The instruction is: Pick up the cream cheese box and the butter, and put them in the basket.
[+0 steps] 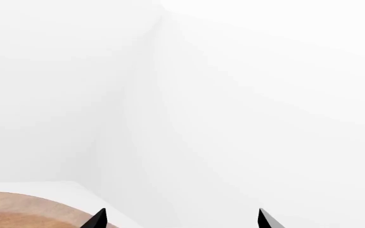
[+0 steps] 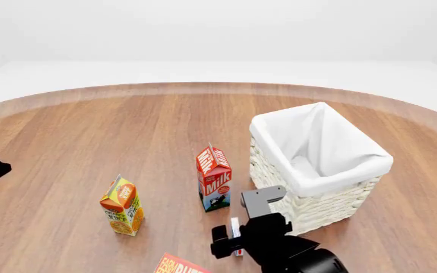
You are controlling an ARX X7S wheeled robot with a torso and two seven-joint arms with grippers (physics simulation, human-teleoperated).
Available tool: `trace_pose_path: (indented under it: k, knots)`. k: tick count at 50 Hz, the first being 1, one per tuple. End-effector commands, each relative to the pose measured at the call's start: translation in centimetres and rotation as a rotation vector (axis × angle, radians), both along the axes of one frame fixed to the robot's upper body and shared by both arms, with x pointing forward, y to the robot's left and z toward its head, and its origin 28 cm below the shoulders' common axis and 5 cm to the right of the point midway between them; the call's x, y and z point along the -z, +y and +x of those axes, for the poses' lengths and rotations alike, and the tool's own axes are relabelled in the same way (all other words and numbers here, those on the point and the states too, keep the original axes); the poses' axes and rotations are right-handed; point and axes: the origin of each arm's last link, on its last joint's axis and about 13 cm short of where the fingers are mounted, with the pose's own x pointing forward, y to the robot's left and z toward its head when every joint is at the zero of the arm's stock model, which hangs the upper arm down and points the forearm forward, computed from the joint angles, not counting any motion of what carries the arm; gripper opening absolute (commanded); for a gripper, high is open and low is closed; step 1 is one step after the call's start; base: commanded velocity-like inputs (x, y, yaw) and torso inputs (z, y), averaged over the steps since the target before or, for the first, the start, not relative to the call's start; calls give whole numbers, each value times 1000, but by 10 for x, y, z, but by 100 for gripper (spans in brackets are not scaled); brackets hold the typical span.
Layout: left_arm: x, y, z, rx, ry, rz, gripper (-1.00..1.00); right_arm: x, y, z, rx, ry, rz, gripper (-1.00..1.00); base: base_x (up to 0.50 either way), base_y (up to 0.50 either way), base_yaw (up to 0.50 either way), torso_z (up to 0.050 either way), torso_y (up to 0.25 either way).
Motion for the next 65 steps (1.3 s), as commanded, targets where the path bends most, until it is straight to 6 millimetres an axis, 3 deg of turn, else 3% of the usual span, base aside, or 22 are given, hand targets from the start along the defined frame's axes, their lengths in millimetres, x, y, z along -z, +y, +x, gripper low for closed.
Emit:
trace_pose_path:
  k: [1, 65]
  knots:
    - [0, 0, 0, 0, -1, -1, 100, 6, 2, 0, -3, 13, -5, 100, 0, 0, 0, 0, 0]
    - [-1, 0, -1, 0, -2, -1, 100, 26, 3, -3, -18, 53, -20, 100, 0, 0, 0, 0, 0]
